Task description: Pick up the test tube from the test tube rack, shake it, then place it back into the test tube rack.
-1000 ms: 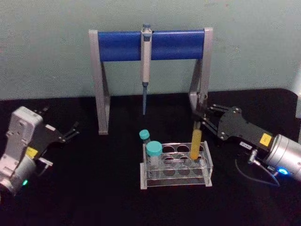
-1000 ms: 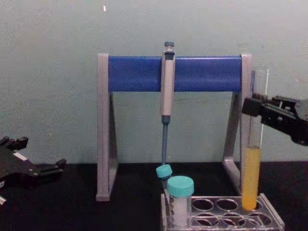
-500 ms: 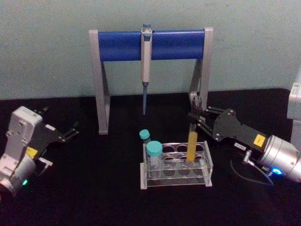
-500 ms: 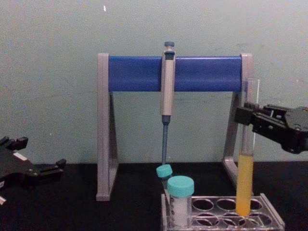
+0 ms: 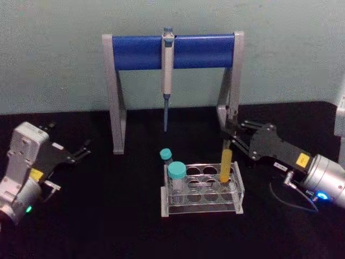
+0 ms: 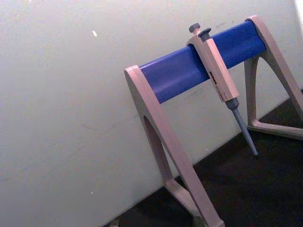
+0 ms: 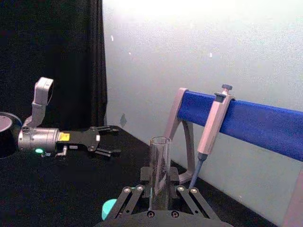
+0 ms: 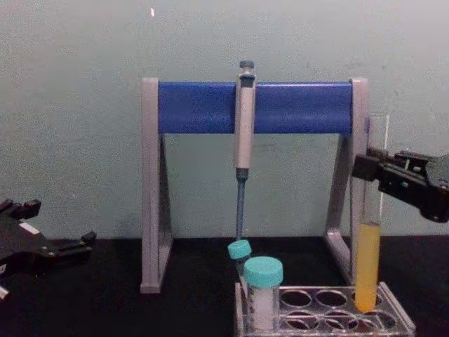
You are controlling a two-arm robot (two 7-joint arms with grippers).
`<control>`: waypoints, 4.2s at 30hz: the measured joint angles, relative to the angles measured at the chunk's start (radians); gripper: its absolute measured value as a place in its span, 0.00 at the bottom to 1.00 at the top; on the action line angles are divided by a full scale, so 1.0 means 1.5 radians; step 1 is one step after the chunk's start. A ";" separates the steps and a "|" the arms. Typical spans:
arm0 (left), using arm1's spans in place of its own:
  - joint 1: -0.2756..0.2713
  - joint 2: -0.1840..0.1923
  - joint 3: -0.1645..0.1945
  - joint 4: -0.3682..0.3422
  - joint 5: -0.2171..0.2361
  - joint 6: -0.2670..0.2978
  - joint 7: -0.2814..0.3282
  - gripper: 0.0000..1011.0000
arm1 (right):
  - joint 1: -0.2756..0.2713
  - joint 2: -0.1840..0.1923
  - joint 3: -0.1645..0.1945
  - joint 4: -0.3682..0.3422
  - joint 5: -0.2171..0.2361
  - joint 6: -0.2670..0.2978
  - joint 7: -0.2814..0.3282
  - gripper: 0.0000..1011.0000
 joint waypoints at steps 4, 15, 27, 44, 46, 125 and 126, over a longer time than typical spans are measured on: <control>0.000 0.000 0.000 0.000 0.000 0.000 0.000 0.99 | -0.003 0.001 0.003 0.000 -0.001 0.000 -0.003 0.23; 0.000 0.000 0.000 0.000 0.000 0.000 0.000 0.99 | -0.012 0.002 0.006 0.002 -0.002 0.003 -0.004 0.23; 0.000 0.000 0.000 0.000 0.000 0.000 0.000 0.99 | -0.020 0.001 0.007 0.007 -0.002 0.009 -0.007 0.23; 0.000 0.000 0.000 0.000 0.000 0.000 0.000 0.99 | -0.026 -0.006 0.004 0.024 -0.007 0.011 -0.010 0.23; 0.000 0.000 0.000 0.000 0.000 0.000 0.000 0.99 | -0.026 -0.007 0.004 0.026 -0.008 0.011 -0.010 0.23; 0.000 0.000 0.000 0.000 0.000 0.000 0.000 0.99 | -0.012 -0.016 -0.011 0.061 -0.037 0.026 -0.014 0.86; 0.000 0.000 0.000 0.000 0.000 0.000 0.000 0.99 | -0.012 -0.016 -0.011 0.061 -0.037 0.026 -0.014 0.88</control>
